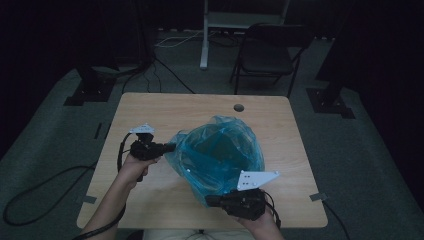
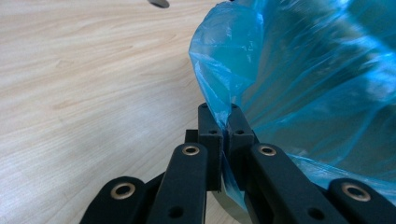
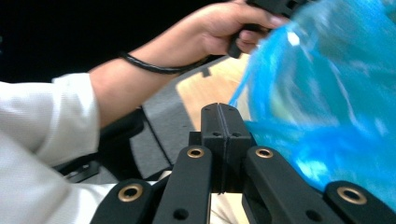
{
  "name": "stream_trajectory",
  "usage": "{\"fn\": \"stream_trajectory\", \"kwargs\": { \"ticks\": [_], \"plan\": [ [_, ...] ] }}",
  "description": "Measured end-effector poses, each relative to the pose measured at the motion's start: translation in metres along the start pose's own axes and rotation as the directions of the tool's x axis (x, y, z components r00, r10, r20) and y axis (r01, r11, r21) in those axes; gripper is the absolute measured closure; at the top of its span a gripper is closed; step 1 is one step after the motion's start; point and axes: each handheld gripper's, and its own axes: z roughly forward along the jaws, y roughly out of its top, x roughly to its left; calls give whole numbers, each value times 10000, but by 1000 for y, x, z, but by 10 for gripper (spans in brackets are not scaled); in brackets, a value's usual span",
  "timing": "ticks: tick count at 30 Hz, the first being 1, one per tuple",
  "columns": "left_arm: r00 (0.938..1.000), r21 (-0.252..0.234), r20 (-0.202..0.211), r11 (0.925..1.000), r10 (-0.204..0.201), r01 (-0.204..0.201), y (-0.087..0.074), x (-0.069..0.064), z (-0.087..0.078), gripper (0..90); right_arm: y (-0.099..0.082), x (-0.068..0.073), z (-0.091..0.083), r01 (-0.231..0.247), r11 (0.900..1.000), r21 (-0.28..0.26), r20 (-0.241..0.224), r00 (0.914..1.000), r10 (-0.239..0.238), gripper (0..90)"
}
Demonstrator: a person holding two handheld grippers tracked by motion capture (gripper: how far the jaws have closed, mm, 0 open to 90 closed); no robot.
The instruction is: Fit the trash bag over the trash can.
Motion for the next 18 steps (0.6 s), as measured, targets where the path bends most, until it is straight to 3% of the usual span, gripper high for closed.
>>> {"fn": "stream_trajectory", "kwargs": {
  "ticks": [4,7,10,14,16,18],
  "plan": [
    [9993,-15,-364,10000,-55,54,-3,0,8,887,-17,-5,5,-249,9997,-83,392,9989,252,900],
    [9991,86,-312,9996,-273,276,-5,2,18,887,-30,-7,7,-240,9997,-14,764,9968,240,900],
    [9989,266,-382,9993,-269,279,-7,2,28,887,-44,-15,6,-784,9969,3,766,9940,781,900],
    [9988,381,-353,9987,-336,349,-8,1,38,887,-66,-26,8,-1649,9861,208,852,9830,1625,900],
    [9990,228,-353,9994,-264,272,-8,-1,38,887,-71,-27,5,-2066,9784,52,775,9756,2056,821],
    [9988,173,-444,9996,-194,201,-7,-3,37,887,-66,-24,-5,-2057,9784,-205,706,9759,2067,755]
  ]
}}
